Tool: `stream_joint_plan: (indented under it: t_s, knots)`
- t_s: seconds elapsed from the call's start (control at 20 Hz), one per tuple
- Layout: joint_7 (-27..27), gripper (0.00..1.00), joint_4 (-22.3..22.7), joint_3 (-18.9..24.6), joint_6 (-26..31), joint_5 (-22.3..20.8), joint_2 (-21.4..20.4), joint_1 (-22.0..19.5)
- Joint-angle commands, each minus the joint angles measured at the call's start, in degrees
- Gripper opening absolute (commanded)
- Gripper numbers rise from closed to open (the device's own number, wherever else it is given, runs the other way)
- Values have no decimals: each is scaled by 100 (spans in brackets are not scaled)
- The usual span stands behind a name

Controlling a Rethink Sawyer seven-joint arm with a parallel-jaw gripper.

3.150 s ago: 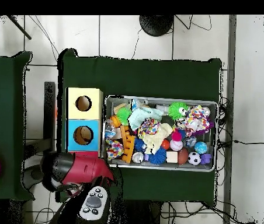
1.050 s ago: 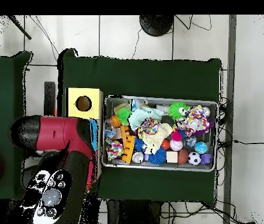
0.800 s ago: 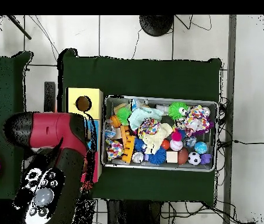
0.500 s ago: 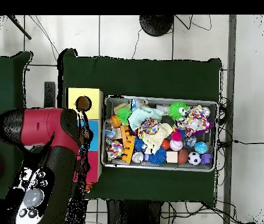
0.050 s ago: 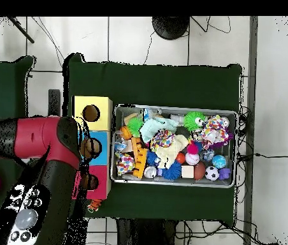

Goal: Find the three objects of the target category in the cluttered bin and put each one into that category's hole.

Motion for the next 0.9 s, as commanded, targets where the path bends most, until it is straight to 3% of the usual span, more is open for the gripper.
stream_joint_plan:
  t_s: [0.05, 0.55, 0.75, 0.9]
  knots:
    - [2017, 0, -244, 67, 783, 209, 353, -50]
    - [1491, 0, 410, 81, 107, 220, 208, -112]
    - [1237, 0, 1079, 203, -749, 331, 36, -189]
    - [585, 0, 1520, 463, -1536, 318, -81, -452]
